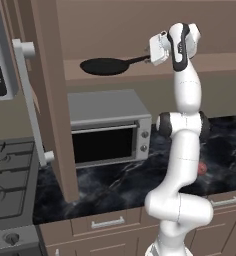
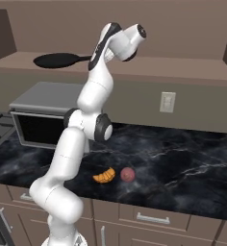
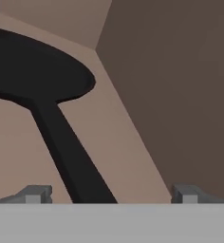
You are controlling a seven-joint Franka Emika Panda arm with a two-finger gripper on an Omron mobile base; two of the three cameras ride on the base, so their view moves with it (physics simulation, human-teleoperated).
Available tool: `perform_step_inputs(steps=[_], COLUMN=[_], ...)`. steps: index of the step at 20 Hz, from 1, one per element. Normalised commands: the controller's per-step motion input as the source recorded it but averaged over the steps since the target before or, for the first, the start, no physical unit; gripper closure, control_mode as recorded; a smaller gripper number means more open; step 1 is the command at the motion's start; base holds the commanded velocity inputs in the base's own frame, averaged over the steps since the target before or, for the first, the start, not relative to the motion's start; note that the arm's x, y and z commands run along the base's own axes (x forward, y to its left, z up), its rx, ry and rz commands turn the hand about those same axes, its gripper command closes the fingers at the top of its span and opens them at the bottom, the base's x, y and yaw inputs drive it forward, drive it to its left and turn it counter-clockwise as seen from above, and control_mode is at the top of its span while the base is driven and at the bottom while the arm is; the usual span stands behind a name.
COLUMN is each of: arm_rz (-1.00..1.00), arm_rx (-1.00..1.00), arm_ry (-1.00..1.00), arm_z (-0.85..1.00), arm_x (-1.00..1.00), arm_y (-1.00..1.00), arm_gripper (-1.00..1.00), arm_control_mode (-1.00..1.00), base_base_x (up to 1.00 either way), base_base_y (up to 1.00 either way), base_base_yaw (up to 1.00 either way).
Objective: Pick the pan from the cabinet and place it on the stove. Then turn on the stove burner for the pan.
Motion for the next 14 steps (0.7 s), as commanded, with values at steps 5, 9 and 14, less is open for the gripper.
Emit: perform_step_inputs(steps=[5, 9, 14], arm_rz=[0.16, 0.18, 0.19], arm_rx=[-0.16, -0.15, -0.11], arm_ry=[0.29, 0.32, 0.26], arm_z=[-0.12, -0.19, -0.19], arm_x=[0.21, 0.08, -0.04], arm_y=[0.19, 0.12, 0.05], arm_gripper=[-1.0, -1.0, -1.0], arm_control_mode=[-1.0, -1.0, -1.0], base_base_x=[0.0, 0.0, 0.0], base_base_y=[0.0, 0.0, 0.0], base_base_yaw=[0.0, 0.0, 0.0])
